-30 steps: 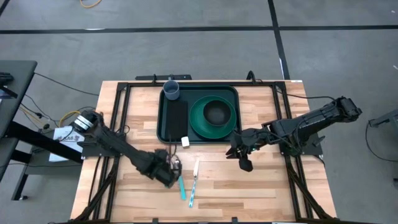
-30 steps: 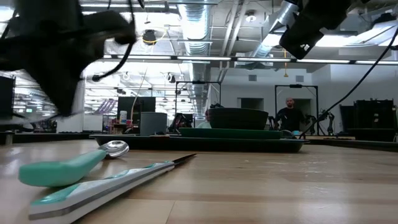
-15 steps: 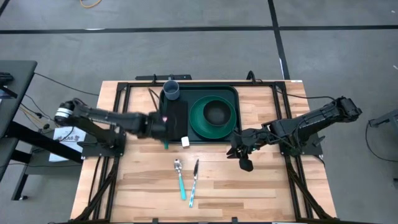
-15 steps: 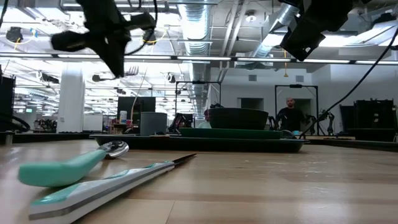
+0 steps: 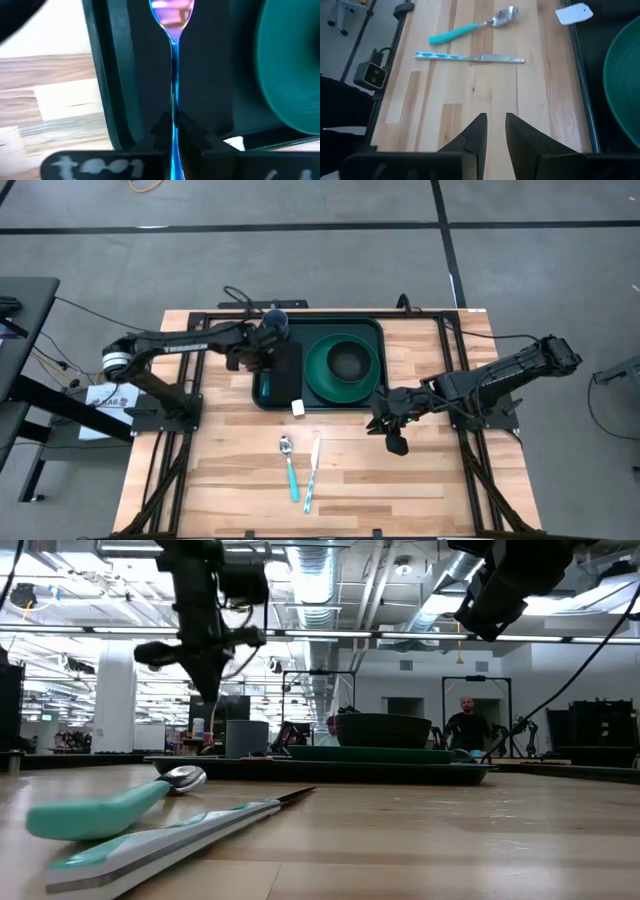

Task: Set up tray
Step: Put the blue fork on the black napkin on the dark green tray

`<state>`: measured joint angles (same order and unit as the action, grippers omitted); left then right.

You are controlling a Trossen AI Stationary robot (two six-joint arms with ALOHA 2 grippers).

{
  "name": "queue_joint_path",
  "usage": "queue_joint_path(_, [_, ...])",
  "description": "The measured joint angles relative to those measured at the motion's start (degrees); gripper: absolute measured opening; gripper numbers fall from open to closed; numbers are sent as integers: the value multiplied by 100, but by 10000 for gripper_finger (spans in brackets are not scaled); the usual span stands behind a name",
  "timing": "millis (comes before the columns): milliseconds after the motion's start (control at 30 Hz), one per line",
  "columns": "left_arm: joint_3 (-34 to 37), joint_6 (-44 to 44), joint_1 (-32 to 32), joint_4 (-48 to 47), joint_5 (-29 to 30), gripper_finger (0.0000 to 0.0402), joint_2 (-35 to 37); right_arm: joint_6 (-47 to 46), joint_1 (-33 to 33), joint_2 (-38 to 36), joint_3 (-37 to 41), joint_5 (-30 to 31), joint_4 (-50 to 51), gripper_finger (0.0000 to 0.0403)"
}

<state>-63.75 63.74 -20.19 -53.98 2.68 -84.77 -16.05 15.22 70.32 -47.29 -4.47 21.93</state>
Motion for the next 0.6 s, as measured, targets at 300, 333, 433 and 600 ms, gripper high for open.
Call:
queue_joint_path(300, [-2, -472, -277, 271, -381, 0, -1076, -131, -52, 0, 0, 0, 95, 64])
queue_joint_path(333, [-2, -470, -303, 259, -381, 0, -1183, -148, -77, 0, 0, -3, 104, 64])
queue_joint_path(433, [-2, -534, -393, 380, -397, 0, -1432, -192, -125, 0, 0, -4, 103, 64])
queue_joint_path(600, [-2, -527, -569, 634, -348, 0, -1574, -279, -199, 0, 0, -15, 123, 64])
